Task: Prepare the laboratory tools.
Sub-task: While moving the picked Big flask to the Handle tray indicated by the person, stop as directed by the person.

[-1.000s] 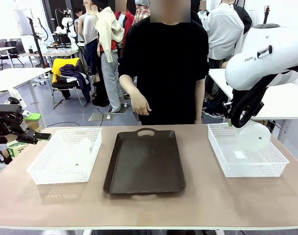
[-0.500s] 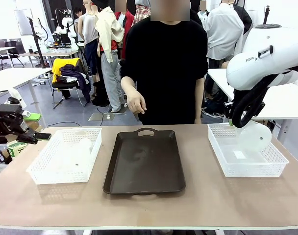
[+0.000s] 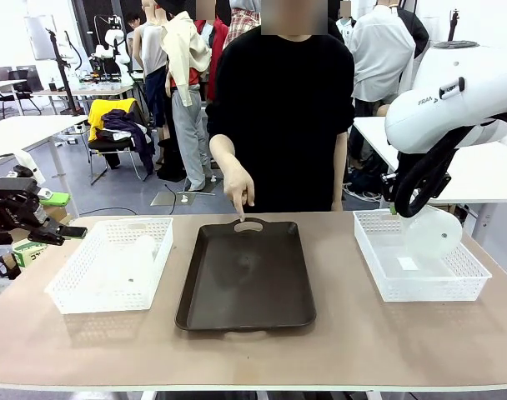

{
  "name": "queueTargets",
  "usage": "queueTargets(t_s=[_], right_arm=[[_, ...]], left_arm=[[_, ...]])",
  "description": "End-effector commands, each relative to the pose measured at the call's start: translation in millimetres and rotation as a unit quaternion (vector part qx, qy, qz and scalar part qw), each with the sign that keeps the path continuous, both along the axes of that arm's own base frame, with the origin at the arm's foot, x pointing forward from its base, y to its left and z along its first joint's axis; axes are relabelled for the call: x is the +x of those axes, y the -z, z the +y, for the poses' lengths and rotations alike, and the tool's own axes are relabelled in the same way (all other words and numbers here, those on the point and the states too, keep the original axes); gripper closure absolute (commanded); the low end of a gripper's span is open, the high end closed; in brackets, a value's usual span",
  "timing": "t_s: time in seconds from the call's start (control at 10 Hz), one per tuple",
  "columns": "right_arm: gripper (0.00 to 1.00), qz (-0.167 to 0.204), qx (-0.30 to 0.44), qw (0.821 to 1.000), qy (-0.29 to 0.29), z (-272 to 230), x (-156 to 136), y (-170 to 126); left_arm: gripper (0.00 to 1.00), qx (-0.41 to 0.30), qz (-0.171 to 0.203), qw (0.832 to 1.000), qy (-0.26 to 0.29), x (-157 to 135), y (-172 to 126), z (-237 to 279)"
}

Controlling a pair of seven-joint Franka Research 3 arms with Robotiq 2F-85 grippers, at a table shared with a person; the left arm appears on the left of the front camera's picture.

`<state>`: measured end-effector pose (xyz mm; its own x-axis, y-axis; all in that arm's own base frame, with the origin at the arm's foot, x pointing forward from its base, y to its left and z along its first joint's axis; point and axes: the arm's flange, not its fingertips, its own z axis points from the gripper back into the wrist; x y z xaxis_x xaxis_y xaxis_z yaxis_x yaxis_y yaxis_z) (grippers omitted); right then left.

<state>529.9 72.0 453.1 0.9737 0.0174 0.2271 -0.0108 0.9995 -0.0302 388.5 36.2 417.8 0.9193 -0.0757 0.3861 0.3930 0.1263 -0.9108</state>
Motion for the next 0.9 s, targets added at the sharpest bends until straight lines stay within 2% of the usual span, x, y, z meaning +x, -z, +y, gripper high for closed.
queueTargets(t_s=[0.0, 0.5, 0.8], right_arm=[[1.00, 0.000, 0.001, 1.000, 0.001, -0.9, 0.4, 0.2], [1.00, 0.000, 0.000, 1.000, 0.000, 0.0, 0.0, 0.0], [1.00, -0.005, 0.021, 1.000, -0.019, 20.6, -0.3, -21.4]], left_arm=[[0.00, -0.006, -0.005, 1.000, 0.000, -0.8, -2.3, 1.4], [0.00, -0.006, -0.005, 1.000, 0.000, -0.8, -2.3, 1.4], [0.00, -0.006, -0.005, 1.000, 0.000, -0.8, -2.3, 1.4]])
